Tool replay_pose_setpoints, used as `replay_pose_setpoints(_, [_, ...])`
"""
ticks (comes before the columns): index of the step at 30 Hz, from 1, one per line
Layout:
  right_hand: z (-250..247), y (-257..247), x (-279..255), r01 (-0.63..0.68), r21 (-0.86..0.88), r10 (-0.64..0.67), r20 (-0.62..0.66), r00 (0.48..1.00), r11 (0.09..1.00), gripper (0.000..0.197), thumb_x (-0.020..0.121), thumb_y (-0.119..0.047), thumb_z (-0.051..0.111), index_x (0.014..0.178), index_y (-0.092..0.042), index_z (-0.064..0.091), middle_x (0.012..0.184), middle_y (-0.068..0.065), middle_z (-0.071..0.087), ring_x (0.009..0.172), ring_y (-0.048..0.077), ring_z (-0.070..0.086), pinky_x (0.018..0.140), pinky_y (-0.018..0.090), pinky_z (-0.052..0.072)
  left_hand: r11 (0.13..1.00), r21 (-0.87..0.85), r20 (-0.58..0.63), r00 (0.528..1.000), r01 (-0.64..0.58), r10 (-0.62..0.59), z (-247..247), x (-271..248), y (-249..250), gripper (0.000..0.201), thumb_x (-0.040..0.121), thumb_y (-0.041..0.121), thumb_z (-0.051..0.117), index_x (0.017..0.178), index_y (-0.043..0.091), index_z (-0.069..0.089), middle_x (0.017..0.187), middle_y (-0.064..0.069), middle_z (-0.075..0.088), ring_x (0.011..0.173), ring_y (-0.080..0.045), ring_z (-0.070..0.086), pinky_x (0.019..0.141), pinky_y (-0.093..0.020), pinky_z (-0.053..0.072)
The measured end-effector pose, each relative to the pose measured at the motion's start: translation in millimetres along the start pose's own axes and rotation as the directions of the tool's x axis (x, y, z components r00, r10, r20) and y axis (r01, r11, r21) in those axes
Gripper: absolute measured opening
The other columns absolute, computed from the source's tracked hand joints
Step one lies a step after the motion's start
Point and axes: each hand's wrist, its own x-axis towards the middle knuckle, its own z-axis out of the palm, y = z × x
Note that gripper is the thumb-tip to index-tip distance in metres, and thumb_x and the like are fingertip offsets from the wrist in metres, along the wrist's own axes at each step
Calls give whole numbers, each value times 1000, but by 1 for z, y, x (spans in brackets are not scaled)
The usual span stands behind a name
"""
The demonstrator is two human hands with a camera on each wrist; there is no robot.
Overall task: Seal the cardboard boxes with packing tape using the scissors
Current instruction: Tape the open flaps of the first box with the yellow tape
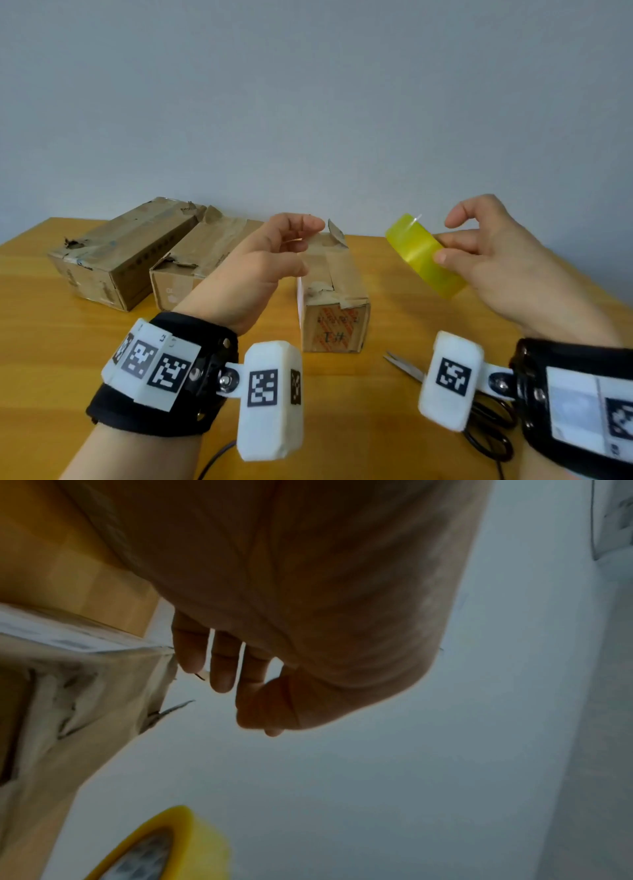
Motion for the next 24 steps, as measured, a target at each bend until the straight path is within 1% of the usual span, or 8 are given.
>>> replay_pose_setpoints(3, [1, -22, -11, 141, -15, -140, 34, 990, 990, 35, 96, -15, 64, 94, -43, 43, 108, -20, 73, 89, 6, 65, 77, 33, 45, 995, 40, 44, 995, -90, 88, 3, -4, 7, 47, 75, 22, 67, 118, 39, 64, 129, 11, 60, 122, -12, 53, 104, -34, 41])
replay_pose_setpoints(4, [3, -29, -15, 175, -25, -174, 43, 984, 984, 34, 96, -16, 64, 95, -43, 43, 110, -22, 72, 90, 4, 64, 78, 32, 44, 992, 53, 47, 993, -112, 109, 4, -5, 9, 45, 78, 24, 67, 120, 41, 63, 129, 15, 59, 122, -11, 53, 103, -34, 42])
replay_pose_setpoints(8, [8, -47, -28, 261, -57, -256, 87, 963, 964, 32, 96, -19, 63, 99, -44, 43, 107, -30, 71, 96, 8, 65, 90, 45, 50, 979, 92, 56, 983, -180, 175, 9, -9, 16, 48, 82, 28, 66, 127, 46, 58, 131, 25, 56, 122, -6, 50, 104, -34, 44])
replay_pose_setpoints(10, [10, -54, -32, 298, -81, -287, 123, 950, 951, 32, 97, -20, 63, 98, -45, 43, 106, -30, 71, 95, 11, 67, 90, 48, 51, 975, 98, 67, 979, -198, 192, 10, -9, 18, 47, 84, 29, 67, 127, 46, 58, 132, 21, 57, 125, -9, 49, 106, -39, 44])
replay_pose_setpoints(14, [13, -62, -37, 356, -135, -332, 172, 928, 925, 30, 97, -22, 61, 98, -44, 41, 107, -26, 71, 91, 10, 67, 86, 47, 52, 974, 78, 81, 975, -213, 207, 9, -6, 17, 43, 84, 27, 70, 126, 36, 62, 134, -3, 58, 128, -28, 51, 104, -51, 46])
replay_pose_setpoints(17, [13, -63, -38, 364, -157, -340, 159, 927, 918, 30, 97, -22, 61, 98, -44, 41, 103, -25, 71, 91, 8, 66, 85, 43, 52, 965, 78, 50, 967, -252, 248, 7, -6, 17, 39, 84, 24, 71, 121, 31, 66, 134, -1, 59, 128, -25, 51, 103, -54, 46])
replay_pose_setpoints(20, [12, -63, -37, 366, -160, -343, 155, 926, 917, 31, 97, -21, 62, 97, -45, 42, 102, -23, 71, 93, 11, 66, 86, 45, 52, 953, 76, 28, 956, -292, 291, 6, -6, 17, 34, 86, 19, 68, 119, 26, 68, 132, 4, 61, 124, -22, 54, 102, -55, 47])
replay_pose_setpoints(24, [12, -63, -37, 375, -164, -348, 175, 921, 912, 30, 97, -22, 61, 97, -45, 42, 103, -21, 71, 94, 6, 65, 85, 41, 52, 949, 48, 6, 950, -311, 311, 5, -6, 17, 29, 85, 19, 69, 113, 26, 71, 131, 3, 61, 122, -25, 56, 104, -58, 43])
